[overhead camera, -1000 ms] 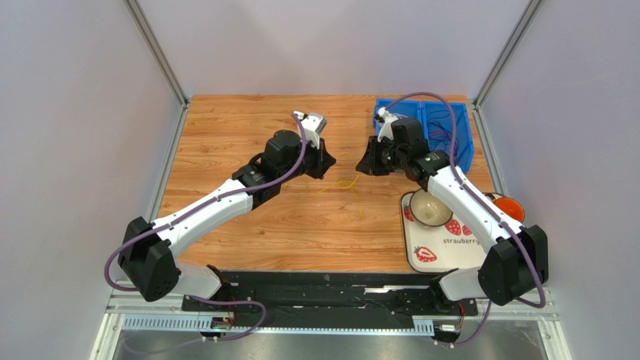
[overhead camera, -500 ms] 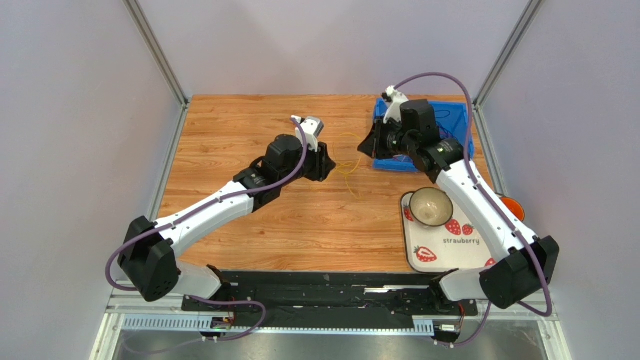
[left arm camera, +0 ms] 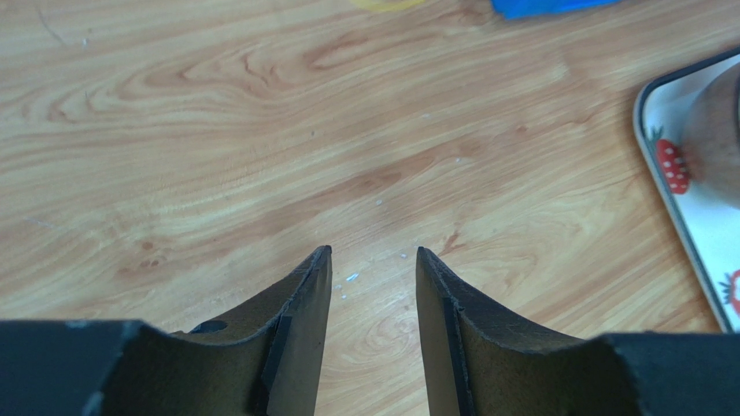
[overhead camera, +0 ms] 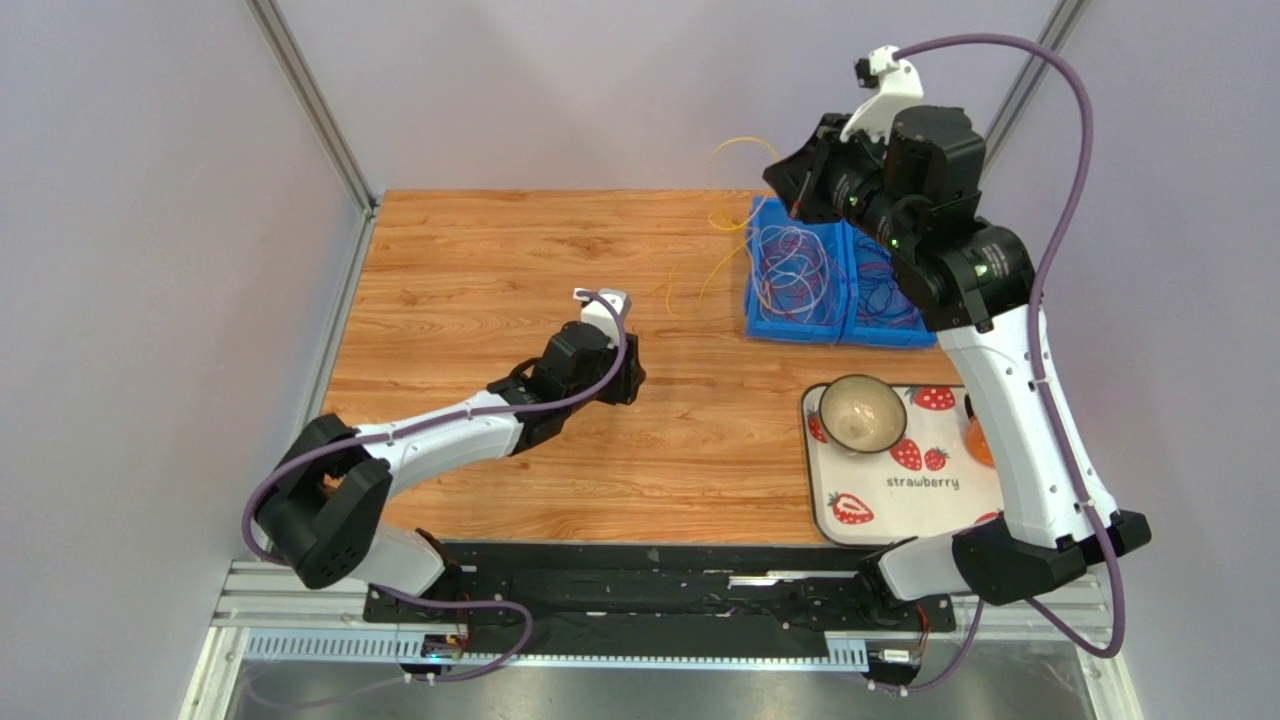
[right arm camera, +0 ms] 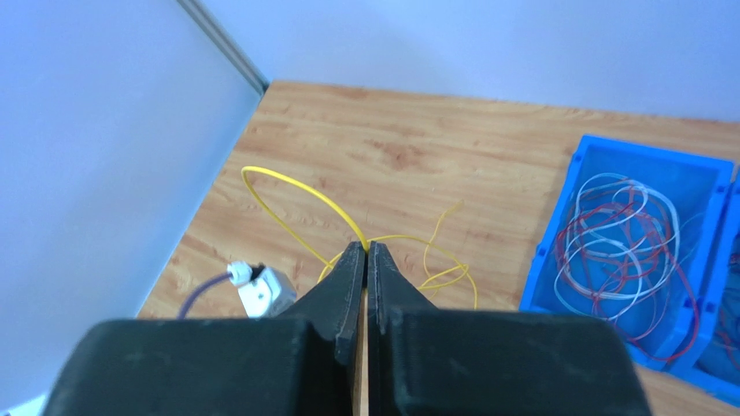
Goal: Untangle the cables
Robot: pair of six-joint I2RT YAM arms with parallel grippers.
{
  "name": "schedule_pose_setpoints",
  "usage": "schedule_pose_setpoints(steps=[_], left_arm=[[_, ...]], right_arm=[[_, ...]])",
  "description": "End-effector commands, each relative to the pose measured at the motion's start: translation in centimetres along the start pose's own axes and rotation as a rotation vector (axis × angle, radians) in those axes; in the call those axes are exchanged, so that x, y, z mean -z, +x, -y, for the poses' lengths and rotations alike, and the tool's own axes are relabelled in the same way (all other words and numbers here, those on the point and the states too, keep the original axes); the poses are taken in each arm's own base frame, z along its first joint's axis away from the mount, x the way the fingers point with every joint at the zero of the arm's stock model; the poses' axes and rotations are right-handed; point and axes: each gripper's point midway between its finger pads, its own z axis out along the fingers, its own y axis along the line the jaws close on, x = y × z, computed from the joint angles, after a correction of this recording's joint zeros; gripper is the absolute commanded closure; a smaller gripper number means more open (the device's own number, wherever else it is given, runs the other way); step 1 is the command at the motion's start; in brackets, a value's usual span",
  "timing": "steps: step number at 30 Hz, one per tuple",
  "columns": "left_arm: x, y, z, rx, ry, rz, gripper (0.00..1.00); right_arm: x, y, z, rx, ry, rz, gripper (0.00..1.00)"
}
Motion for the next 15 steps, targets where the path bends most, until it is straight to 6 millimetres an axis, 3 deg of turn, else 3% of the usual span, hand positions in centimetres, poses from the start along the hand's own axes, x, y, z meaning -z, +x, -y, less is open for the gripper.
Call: schedule_pose_setpoints(steps=[1,5,9,15], left_arm=[[-1.5,-0.9,0.4,0.027,0.006,0.071,0.52],[-2.4,0.3,-0.2,0.022,-0.009,0.063,0.53],[-2.6,0.2,-0.2,0.022,-0.013,0.066,0.53],[-2.4,0.4,-0.3,0.029,-0.015,0.072,0.54]], right_arm=[[1.1,-3.8,1.4,0.012,0.079,0.095,1.0],[1.9,-6.9,2.7,0.015,0.154,0.185,1.0],[3.1,-10.7,3.4,0.014,0.199,0.295,1.0],[3.6,-14.6,4.6,-0.005,0.245,0.41,1.0]])
